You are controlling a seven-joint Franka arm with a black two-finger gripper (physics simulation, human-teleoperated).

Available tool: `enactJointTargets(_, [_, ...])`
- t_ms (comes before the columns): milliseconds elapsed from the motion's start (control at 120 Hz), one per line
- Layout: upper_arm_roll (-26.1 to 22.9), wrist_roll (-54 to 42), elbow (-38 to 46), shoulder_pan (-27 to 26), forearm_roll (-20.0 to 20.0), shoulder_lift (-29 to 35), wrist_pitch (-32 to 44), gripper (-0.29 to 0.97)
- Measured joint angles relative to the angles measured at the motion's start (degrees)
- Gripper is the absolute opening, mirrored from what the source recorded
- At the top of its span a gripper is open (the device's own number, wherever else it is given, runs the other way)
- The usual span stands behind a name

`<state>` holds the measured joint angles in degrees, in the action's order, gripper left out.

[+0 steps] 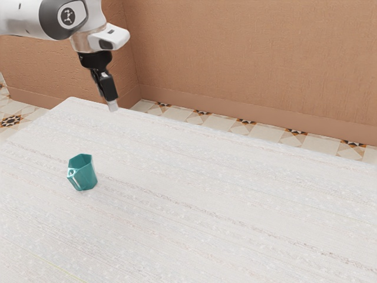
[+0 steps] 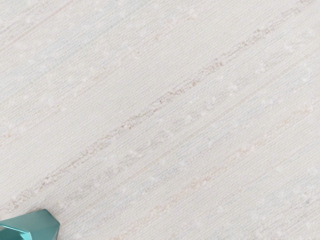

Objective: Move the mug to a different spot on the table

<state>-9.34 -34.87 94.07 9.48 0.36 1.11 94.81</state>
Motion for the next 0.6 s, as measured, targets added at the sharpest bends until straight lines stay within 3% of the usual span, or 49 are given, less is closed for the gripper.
enactJointTargets(317, [0.1, -4.3, 1.1, -0.9, 0.0, 1.1, -0.2, 0.68])
enactJointTargets(458, [1.6, -1.1, 8.3, 0.7, -1.1, 7.5, -0.2, 0.68])
enactJointTargets(600, [3.4, 4.5, 12.0, 2.3, -1.5, 10.0, 0.5, 0.68])
